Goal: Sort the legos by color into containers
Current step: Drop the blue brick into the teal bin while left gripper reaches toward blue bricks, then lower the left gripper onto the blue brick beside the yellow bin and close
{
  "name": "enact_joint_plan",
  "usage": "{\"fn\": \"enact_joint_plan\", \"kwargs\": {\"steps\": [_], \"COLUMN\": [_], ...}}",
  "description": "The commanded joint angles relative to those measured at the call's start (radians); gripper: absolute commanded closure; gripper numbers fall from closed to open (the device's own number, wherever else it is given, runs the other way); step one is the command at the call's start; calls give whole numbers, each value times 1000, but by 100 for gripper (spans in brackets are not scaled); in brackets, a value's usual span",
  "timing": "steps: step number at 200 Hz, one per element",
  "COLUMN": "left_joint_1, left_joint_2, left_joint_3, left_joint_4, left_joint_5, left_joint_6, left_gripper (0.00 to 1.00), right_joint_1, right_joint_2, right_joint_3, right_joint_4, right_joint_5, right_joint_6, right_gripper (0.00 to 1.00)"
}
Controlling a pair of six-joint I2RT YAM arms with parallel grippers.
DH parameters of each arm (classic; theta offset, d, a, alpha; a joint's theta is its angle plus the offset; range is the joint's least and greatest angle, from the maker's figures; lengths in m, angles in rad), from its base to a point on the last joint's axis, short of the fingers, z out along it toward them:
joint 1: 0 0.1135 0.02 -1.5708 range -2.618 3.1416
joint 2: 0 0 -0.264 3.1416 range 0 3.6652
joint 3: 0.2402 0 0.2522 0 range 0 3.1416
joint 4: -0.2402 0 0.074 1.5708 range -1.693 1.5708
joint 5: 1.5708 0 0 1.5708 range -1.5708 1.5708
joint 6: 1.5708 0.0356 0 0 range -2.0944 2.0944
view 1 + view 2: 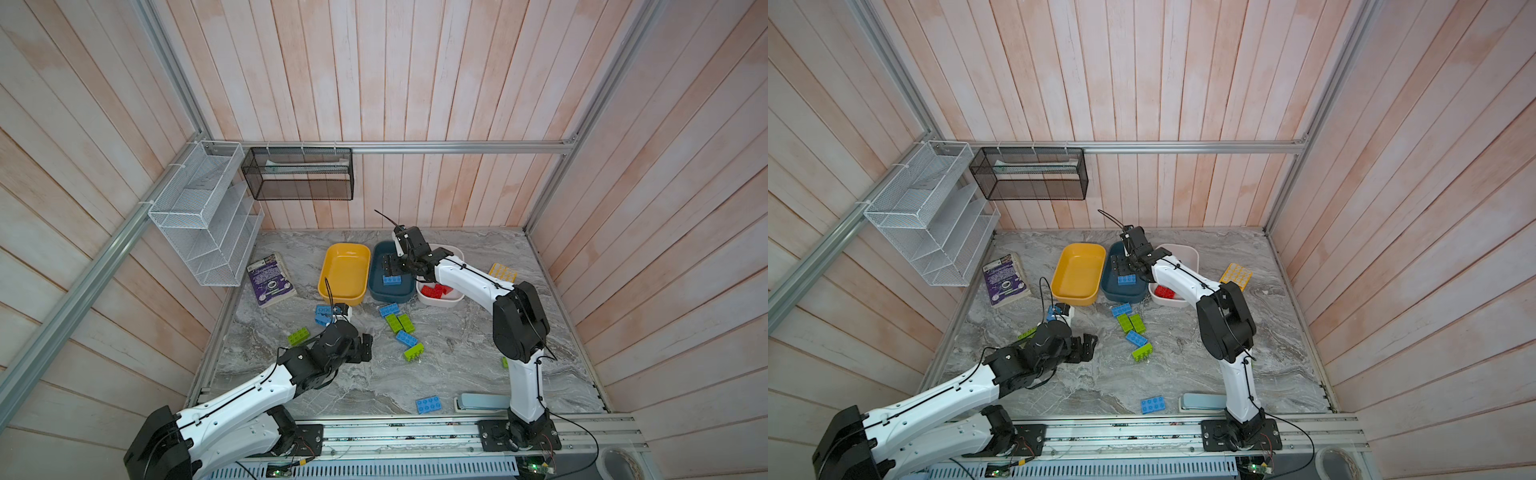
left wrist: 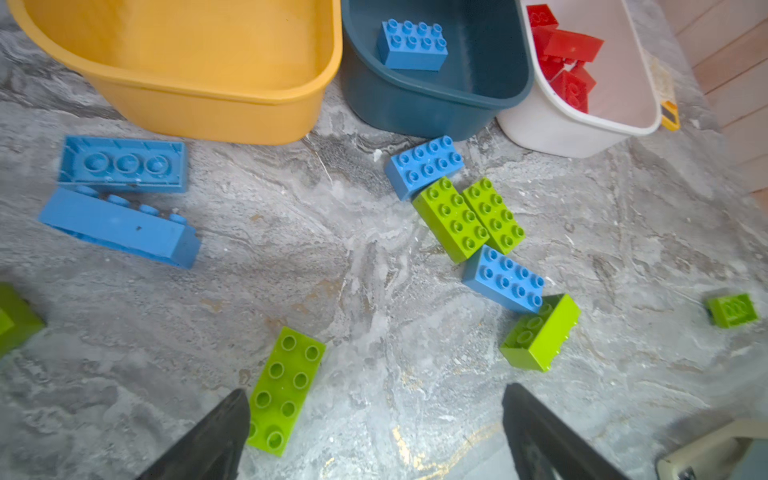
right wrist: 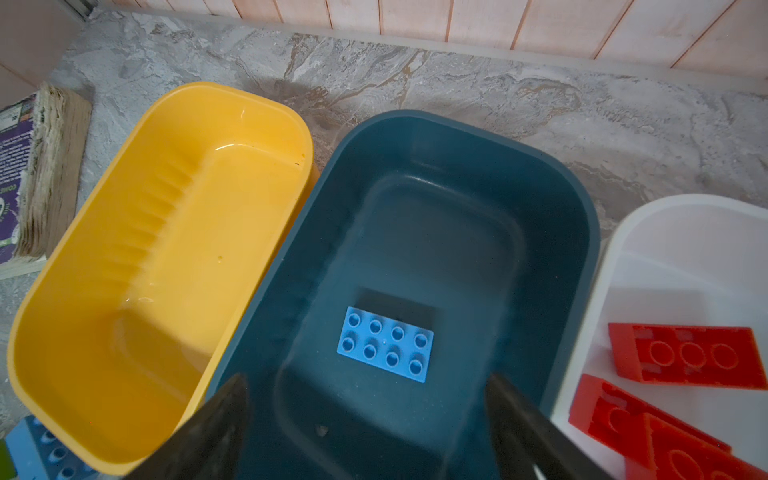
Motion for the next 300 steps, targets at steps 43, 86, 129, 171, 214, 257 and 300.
{"fn": "enact_joint_plan", "kwargs": {"steps": [43, 86, 129, 171, 214, 257, 300], "left_joint_1": [217, 402, 427, 430, 438, 442, 441], "left_joint_2": [83, 213, 396, 525, 621, 662, 658], "left_joint_3": [172, 191, 219, 265, 307, 321, 311], "left_joint_4": [-186, -156, -98, -78, -72, -57, -41], "left_joint_5": [-29, 53, 25, -17, -43, -48, -55], "left_joint_6": [107, 137, 106, 70, 76, 82, 82], "left_gripper": [3, 3, 1, 2, 5, 20, 48], "right_joint_1": [-4, -2, -3, -2, -2, -3, -2], "right_joint_2": [-308, -579, -766, -840, -840, -852, -855], "right_joint_3": [-315, -687, -919, -1003, -1024, -1038, -1043], "right_joint_4": [195, 417, 496, 504, 522, 531, 527], "right_joint_5": [-63, -140, -152, -170, -184, -170, -163], "right_joint_6": [23, 94, 123, 115, 114, 112, 109], "right_gripper": [9, 7, 7, 7, 7, 8, 8]}}
